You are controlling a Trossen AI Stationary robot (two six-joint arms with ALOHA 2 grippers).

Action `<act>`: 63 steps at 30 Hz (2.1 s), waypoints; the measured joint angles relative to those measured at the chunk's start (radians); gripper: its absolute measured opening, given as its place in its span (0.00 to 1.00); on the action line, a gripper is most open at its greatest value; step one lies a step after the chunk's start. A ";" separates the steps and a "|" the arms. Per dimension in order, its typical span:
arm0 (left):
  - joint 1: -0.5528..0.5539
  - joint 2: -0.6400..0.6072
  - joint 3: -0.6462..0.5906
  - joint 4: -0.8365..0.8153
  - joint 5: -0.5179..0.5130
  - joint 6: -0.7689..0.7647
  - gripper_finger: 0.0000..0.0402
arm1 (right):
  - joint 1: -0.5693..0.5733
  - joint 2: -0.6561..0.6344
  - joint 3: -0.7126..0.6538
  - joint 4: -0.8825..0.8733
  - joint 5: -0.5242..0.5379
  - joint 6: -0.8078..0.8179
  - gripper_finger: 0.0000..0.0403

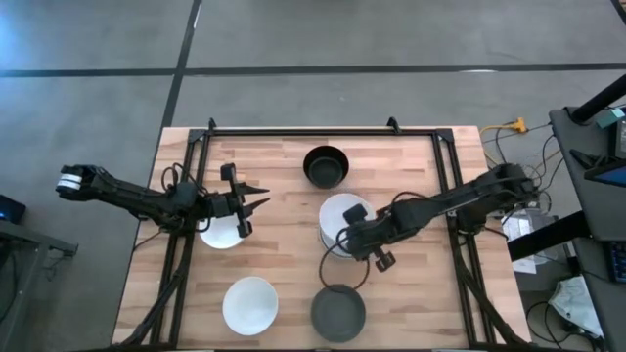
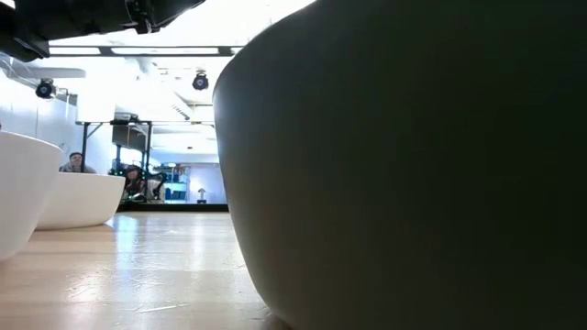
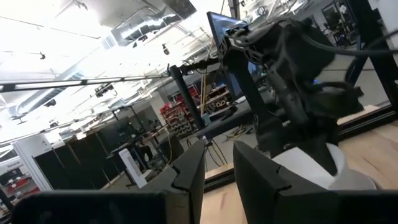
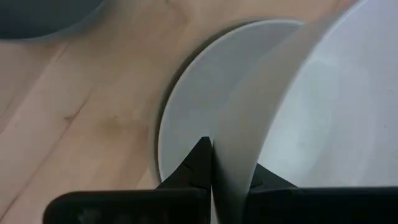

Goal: Nest bowls inside each other
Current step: Stack the white bowl on top of the other white bowl

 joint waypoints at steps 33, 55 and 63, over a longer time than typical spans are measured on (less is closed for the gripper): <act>0.000 0.000 -0.001 0.000 0.000 -0.002 0.17 | 0.002 -0.044 0.027 -0.029 -0.023 0.171 0.24; 0.000 0.000 -0.001 0.000 0.000 -0.002 0.17 | 0.108 0.000 0.027 -0.023 0.089 0.118 0.04; 0.000 0.000 -0.001 0.000 0.000 -0.005 0.17 | 0.103 -0.001 0.027 -0.023 0.098 0.162 0.10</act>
